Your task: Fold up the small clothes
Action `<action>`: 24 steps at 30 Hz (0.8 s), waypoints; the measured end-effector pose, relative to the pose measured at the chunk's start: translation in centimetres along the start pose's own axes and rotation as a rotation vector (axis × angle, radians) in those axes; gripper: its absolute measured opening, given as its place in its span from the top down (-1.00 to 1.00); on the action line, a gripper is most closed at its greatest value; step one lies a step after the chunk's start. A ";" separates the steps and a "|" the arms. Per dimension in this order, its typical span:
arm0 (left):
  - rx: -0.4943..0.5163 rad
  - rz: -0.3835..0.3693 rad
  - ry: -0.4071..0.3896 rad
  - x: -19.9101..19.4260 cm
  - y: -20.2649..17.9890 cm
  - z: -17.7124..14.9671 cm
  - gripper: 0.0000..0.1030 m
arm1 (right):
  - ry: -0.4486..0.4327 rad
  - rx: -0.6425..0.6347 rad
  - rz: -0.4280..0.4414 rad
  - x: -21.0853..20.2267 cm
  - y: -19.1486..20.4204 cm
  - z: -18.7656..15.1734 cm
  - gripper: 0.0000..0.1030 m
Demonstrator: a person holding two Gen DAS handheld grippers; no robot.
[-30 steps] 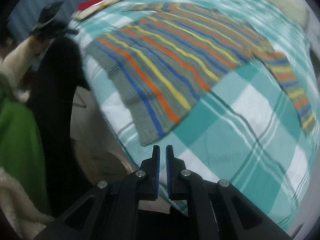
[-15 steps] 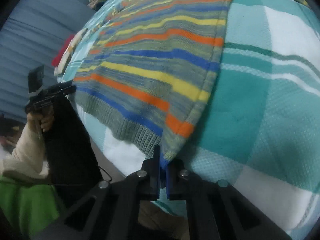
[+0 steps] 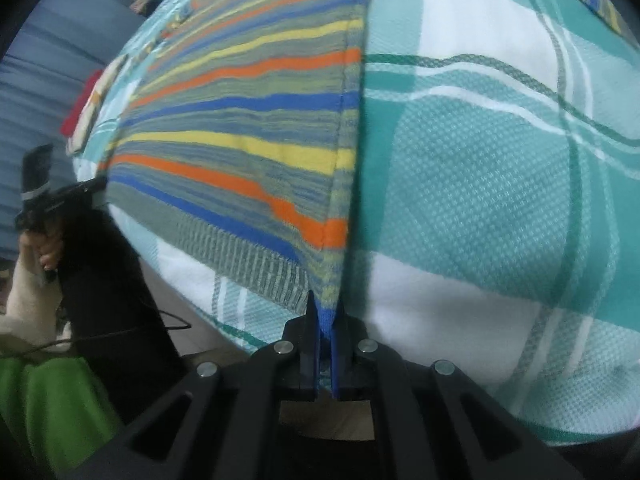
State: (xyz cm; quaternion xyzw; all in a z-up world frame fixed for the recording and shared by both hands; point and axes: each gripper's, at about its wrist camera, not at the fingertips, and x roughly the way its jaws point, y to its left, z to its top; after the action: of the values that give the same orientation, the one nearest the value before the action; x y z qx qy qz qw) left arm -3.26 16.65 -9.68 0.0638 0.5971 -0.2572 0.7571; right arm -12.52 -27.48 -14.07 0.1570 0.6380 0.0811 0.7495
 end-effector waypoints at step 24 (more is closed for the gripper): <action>0.001 0.060 -0.492 -10.4 -3.4 14.8 -0.80 | -0.534 -0.115 -0.161 -12.8 3.2 13.9 0.10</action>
State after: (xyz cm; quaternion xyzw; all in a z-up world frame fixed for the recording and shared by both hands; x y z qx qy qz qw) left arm 6.44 11.00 4.90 0.0175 0.3924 -0.2428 0.8870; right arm -0.79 -30.45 0.85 0.0790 0.4227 0.0129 0.9027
